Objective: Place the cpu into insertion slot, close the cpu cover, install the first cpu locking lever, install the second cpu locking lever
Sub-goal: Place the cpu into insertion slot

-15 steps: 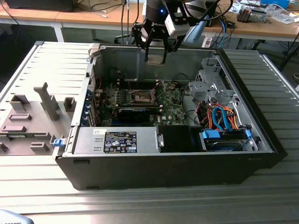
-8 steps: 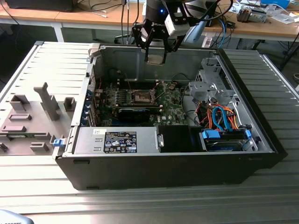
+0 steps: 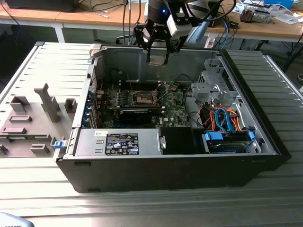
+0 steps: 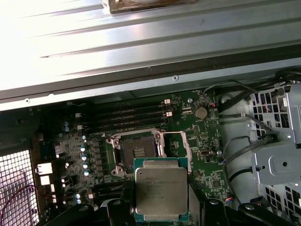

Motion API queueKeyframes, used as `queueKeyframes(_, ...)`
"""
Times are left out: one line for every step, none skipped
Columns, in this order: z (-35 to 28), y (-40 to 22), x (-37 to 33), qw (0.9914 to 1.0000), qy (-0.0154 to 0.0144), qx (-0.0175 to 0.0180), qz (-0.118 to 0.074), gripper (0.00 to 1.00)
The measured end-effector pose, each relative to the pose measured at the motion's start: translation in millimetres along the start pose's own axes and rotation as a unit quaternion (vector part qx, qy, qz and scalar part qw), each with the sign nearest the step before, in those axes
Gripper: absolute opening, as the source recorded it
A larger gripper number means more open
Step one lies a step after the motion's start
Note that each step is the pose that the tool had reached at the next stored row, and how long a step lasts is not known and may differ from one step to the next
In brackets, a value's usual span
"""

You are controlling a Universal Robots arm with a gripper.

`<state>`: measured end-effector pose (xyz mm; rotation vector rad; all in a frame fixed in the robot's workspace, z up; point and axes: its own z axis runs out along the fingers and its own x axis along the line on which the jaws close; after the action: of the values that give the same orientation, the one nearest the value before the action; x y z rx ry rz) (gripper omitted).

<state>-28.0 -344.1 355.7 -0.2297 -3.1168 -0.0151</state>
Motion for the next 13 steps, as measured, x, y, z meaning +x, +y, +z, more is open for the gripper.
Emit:
queueKeyframes(0.0,0.0,0.0,1.0,0.0,0.0,0.0,0.55)
queueKeyframes(0.0,0.0,0.0,1.0,0.0,0.0,0.001,0.55)
queueKeyframes(0.0,0.0,0.0,1.0,0.0,0.0,0.001,0.55)
queueKeyframes(0.0,0.0,0.0,1.0,0.0,0.0,0.002,0.55)
queueKeyframes(0.0,0.0,0.0,1.0,0.0,0.0,0.002,0.55)
queueKeyframes(0.0,0.0,0.0,1.0,0.0,0.0,0.002,0.55)
queueKeyframes(0.0,0.0,0.0,1.0,0.0,0.0,0.003,0.55)
queueKeyframes(0.0,0.0,0.0,1.0,0.0,0.0,0.003,0.55)
queueKeyframes(0.0,0.0,0.0,0.99999,0.0,0.0,0.003,0.55)
queueKeyframes(0.0,0.0,0.0,0.99999,0.0,0.0,0.004,0.55)
queueKeyframes(0.0,0.0,0.0,0.99999,0.0,0.0,0.004,0.55)
queueKeyframes(0.0,0.0,0.0,0.99999,-0.0001,0.0,0.004,0.55)
queueKeyframes(0.0,0.0,0.0,0.99999,-0.0001,0.0,0.005,0.55)
